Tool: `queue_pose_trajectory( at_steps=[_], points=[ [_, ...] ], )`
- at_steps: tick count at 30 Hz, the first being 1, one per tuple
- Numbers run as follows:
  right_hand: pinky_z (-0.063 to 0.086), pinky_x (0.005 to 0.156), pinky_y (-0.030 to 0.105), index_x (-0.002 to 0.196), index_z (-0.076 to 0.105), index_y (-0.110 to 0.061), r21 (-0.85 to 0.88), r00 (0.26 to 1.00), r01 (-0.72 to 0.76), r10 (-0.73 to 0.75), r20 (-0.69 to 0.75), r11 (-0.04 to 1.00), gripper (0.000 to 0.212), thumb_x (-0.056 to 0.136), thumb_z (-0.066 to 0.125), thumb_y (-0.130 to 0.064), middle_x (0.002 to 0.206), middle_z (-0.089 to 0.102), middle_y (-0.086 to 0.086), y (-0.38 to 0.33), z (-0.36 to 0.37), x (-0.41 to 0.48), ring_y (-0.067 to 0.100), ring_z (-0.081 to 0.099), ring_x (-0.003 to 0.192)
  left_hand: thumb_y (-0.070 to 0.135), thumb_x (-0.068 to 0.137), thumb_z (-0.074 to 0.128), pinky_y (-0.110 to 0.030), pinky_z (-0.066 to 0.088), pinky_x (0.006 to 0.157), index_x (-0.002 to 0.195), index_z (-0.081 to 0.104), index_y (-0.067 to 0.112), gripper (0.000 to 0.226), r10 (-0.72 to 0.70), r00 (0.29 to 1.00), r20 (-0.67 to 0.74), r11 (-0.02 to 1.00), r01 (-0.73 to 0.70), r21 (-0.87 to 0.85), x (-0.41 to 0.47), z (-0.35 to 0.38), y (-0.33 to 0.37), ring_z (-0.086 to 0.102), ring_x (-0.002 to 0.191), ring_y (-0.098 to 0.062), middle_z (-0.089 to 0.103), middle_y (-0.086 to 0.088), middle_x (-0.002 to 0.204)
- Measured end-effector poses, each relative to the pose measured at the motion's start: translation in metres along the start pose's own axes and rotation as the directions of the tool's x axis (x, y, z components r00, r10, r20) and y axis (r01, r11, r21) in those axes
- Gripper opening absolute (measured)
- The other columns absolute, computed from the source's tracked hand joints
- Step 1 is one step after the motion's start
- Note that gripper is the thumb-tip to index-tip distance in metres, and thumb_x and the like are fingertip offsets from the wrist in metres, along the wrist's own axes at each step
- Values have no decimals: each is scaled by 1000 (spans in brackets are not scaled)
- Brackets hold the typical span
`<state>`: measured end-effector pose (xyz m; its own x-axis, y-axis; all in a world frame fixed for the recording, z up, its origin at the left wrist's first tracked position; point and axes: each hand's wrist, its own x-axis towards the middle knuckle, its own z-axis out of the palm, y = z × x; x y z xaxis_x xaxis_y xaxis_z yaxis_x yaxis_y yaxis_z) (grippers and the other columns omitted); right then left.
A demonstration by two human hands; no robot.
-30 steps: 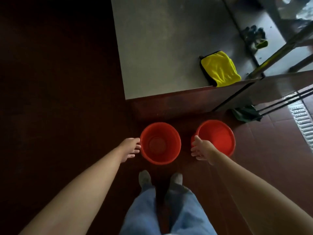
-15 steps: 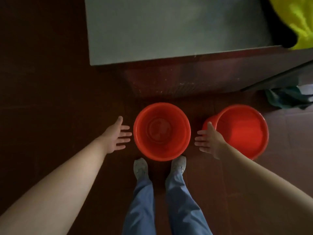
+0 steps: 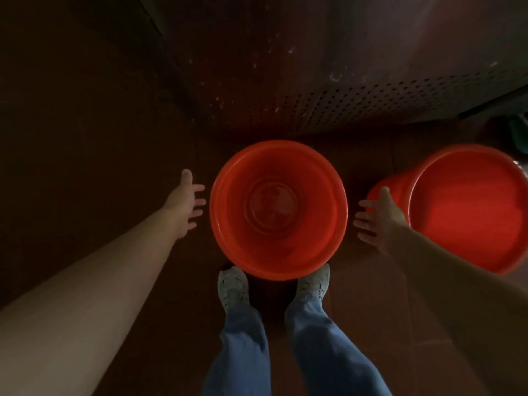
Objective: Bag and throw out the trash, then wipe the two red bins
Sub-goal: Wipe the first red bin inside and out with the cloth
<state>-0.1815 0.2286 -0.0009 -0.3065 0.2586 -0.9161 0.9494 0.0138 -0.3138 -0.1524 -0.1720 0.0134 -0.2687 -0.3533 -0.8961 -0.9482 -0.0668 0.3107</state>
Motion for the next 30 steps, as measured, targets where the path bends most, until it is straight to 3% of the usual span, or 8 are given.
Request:
queue_pose_trajectory(
  at_steps=[7,13,18,22,30],
  points=[
    [48,96,53,104,65,-26,76,1000,-20,19,19,997,63,95,28,-76,115,65,9,9,9,26,24,62,102,74,96,25,-57,41,106,135,58,33,66,5,999,38,996,-2,-84,22,10,-5,55,121,-29,55,-10,139],
    [48,88,52,111,64,-23,107,998,-42,36,56,993,67,94,28,-77,110,65,7,9,11,34,24,61,103,77,94,24,-60,38,108,132,60,30,71,-3,995,105,995,13,-97,38,10,-6,50,130,-32,51,-12,144],
    [49,72,47,102,66,-24,100,996,-64,57,75,993,68,93,27,-79,110,66,8,9,13,38,26,62,102,81,90,26,-61,41,102,127,63,31,72,-44,988,148,992,61,-114,48,7,-5,53,119,-31,54,-12,131],
    [50,76,51,104,66,-23,116,993,-84,73,97,990,72,89,29,-83,113,66,10,8,11,31,28,62,104,86,86,28,-62,43,100,109,68,34,69,-60,980,187,984,90,-155,44,-2,-5,56,104,-27,58,-9,115],
    [50,82,52,118,67,-22,144,994,-71,58,94,987,80,87,29,-85,121,65,11,-17,-10,-50,29,60,112,87,84,28,-65,36,107,119,69,33,76,-25,976,214,976,70,-208,-29,-38,14,54,107,-27,58,-9,115]
  ],
)
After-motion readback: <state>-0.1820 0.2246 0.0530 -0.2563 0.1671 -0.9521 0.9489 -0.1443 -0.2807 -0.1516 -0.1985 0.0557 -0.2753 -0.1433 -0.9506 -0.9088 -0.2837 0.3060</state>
